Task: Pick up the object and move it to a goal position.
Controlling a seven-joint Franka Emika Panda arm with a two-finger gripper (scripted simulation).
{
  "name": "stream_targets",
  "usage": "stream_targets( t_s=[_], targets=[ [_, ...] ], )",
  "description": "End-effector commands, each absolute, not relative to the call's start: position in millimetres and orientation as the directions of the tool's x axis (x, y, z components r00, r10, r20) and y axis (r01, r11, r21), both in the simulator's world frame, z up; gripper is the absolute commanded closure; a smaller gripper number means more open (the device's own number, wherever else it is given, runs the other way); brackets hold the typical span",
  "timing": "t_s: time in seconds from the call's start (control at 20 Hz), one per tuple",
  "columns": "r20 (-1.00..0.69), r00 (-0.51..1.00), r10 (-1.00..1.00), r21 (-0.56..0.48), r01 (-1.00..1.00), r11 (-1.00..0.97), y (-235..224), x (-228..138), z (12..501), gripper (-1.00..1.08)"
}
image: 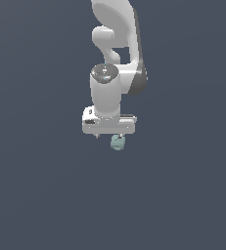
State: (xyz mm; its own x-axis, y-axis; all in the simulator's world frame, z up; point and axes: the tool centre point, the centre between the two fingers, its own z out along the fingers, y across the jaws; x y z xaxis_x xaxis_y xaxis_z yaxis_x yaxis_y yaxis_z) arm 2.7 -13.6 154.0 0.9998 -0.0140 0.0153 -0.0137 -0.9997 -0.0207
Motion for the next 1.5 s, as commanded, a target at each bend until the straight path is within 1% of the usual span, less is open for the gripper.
stream_targets(
  t_s=[0.0, 0.75, 1.2, 1.45],
  targets=[
    [0.013, 0.999, -0.032, -0.019, -0.031, -0.999, -9.1, -0.6, 147.4, -0.92],
    [0.001, 0.982, -0.187, -0.002, -0.187, -0.982, 25.2, -33.6, 95.0, -0.92],
    [-0.001, 0.98, -0.2, 0.0, -0.2, -0.98, 28.4, -37.2, 88.9, -0.92],
    [0.0, 0.98, -0.201, 0.0, -0.201, -0.98, 28.3, -37.8, 73.8, -0.92]
  ],
)
